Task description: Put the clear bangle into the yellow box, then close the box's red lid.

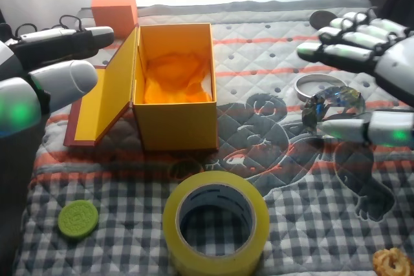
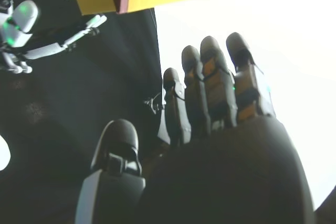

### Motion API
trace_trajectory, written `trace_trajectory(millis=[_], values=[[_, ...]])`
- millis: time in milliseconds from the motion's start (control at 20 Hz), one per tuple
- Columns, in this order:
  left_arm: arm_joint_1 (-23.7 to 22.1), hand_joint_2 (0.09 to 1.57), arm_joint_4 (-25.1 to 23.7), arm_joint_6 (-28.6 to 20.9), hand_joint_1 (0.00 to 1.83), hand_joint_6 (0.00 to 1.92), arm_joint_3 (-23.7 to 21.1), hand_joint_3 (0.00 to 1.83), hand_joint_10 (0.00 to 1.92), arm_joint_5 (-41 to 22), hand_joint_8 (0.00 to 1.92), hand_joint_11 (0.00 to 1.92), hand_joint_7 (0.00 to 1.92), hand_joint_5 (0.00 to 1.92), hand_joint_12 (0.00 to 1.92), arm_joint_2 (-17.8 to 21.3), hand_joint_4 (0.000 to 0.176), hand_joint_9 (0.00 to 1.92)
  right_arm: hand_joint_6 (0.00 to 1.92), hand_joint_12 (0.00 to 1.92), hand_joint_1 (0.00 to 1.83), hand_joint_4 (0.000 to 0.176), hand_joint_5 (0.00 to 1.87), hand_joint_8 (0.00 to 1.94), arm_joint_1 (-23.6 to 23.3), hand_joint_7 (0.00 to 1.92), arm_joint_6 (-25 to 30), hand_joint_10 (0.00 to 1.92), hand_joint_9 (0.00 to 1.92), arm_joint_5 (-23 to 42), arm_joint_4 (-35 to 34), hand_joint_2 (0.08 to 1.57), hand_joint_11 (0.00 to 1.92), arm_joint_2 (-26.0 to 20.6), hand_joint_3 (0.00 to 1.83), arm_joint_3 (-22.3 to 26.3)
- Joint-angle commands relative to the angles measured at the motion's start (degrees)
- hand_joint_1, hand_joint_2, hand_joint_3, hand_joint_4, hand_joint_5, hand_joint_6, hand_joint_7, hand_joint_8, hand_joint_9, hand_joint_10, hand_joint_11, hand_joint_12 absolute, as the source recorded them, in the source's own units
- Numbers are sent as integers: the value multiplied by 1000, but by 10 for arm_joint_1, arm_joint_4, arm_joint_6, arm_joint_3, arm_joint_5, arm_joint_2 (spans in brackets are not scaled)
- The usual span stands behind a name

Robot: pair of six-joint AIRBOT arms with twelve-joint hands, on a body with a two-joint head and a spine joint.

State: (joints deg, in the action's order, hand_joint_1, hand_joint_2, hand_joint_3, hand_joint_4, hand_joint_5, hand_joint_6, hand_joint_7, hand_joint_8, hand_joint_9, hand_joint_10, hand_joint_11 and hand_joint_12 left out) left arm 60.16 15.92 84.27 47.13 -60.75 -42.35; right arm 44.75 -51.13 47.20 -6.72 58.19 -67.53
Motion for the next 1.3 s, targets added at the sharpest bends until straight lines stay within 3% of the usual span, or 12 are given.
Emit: trace_trajectory(millis=[0, 200, 250, 350, 400, 450, 500, 700, 850, 900, 1000, 1250], values=[[-7, 1288, -2, -2, 0, 2, 3, 0, 1, -64, 1, 0, 412, 416, 491, -1, 130, 332, 3, 47, 592, 176, 240, 6, -7, 202, 2, 11, 135, 35, -3, 1091, 85, -2, 0, -6], [-7, 1290, -1, -3, 0, 2, 2, 0, 3, -63, 3, 0, 398, 409, 414, -2, 138, 306, 1, 345, 539, 176, 284, 4, -7, 273, 2, 3, 235, 11, -3, 1081, 42, 0, 3, -14], [-6, 1292, -1, -4, 0, 1, 2, 0, 2, -63, 2, 0, 388, 406, 430, -2, 142, 297, 11, 614, 585, 56, 442, 19, -7, 456, 1, 10, 391, 5, -5, 1076, 59, 0, 1, -16], [-5, 1292, -1, -6, 0, 5, 2, 0, 3, -63, 2, 0, 387, 408, 434, -2, 142, 300, 14, 1137, 830, 0, 681, 56, -7, 967, -1, 106, 869, -3, -9, 1162, 211, 2, 6, -18], [-5, 1293, 0, -7, 0, 4, 1, 1, 4, -63, 3, 0, 394, 410, 449, -2, 139, 306, 997, 1266, 966, 6, 777, 30, -7, 1133, -2, 129, 1050, -4, -9, 1200, 345, 4, 8, -18], [-4, 1298, 1, -8, 0, 2, 1, 1, 4, -63, 2, 0, 400, 410, 478, -2, 137, 314, 1049, 1097, 1187, 0, 811, 813, -7, 1076, -2, 117, 1162, -3, -9, 1163, 614, 5, 0, -18], [-3, 1302, 1, -8, 0, 0, 1, 1, 3, -63, 1, 0, 400, 391, 499, -2, 139, 317, 1088, 1075, 1219, 0, 807, 1030, -7, 1025, -2, 103, 1219, -3, -9, 1162, 665, 6, 0, -18], [1, 1291, 4, -9, 0, 6, 1, 0, 7, -61, 8, 0, 403, 333, 582, -2, 156, 333, 1075, 1076, 1264, 0, 834, 789, -33, 1168, -2, 62, 1362, 27, 10, 1114, 779, -2, 0, -10], [1, 1279, 4, -9, 0, 0, 2, 0, 0, -61, 0, 0, 385, 313, 619, -2, 163, 348, 1232, 1103, 1206, 0, 754, 1083, -75, 980, 0, 10, 1283, 65, 45, 1180, 709, -9, 1, 3], [1, 1278, 4, -9, 0, 1, 3, 0, 0, -61, 0, 0, 383, 304, 589, -2, 167, 346, 1192, 988, 1216, 0, 769, 1064, -87, 1003, 6, 17, 1316, 77, 58, 1172, 843, -8, 0, 4], [0, 1276, 5, -9, 0, 1, 4, 0, 2, -62, 3, 0, 389, 294, 580, -2, 161, 351, 1303, 771, 1094, 0, 756, 154, -115, 1148, 21, 4, 1309, 105, 80, 1236, 972, -3, 2, 4], [-2, 1276, 7, -9, 0, 0, 10, 0, 1, -61, 0, 0, 418, 323, 651, -4, 145, 381, 1236, 460, 1103, 0, 804, 3, -184, 1214, 23, 5, 1275, 113, 110, 1213, 1096, 27, 0, -5]])
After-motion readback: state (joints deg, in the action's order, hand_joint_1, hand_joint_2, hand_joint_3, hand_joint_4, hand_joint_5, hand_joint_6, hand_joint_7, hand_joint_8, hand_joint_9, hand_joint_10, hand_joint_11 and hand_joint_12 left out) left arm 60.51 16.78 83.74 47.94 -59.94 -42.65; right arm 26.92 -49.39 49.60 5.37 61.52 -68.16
